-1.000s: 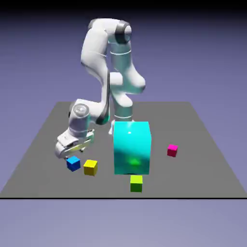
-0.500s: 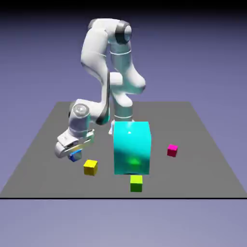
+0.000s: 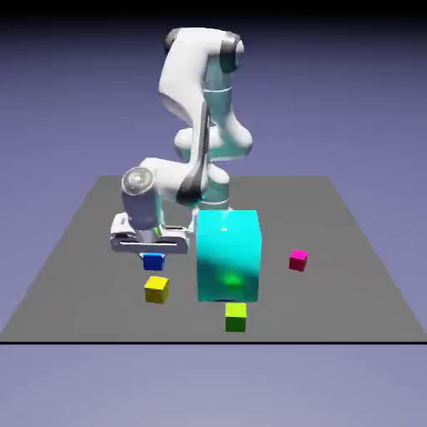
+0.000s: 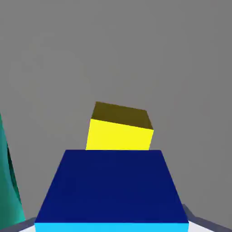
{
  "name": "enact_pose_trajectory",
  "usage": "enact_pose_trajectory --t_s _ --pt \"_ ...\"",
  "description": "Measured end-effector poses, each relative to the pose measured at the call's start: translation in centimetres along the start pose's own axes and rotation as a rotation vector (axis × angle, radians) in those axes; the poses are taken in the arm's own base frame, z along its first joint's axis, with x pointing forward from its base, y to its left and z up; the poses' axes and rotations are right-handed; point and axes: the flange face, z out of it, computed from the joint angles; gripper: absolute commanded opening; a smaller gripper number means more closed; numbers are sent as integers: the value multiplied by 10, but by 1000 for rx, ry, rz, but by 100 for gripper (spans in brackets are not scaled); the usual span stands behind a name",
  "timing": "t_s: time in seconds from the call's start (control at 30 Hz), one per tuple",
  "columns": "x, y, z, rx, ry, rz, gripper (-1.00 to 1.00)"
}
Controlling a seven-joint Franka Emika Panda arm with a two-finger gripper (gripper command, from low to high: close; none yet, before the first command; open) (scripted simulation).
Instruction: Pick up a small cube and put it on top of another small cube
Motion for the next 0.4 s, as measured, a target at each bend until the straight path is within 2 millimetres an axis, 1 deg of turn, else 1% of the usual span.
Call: enact_pose_trajectory --t_s 0.1,0.13,0.2,0.4 --pt "1 -2 31 4 -3 -1 -100" --pt "1 -3 39 6 -4 -2 100" --pt "1 -3 39 5 -3 -2 100" --pt "-2 2 -23 2 -1 -1 100"
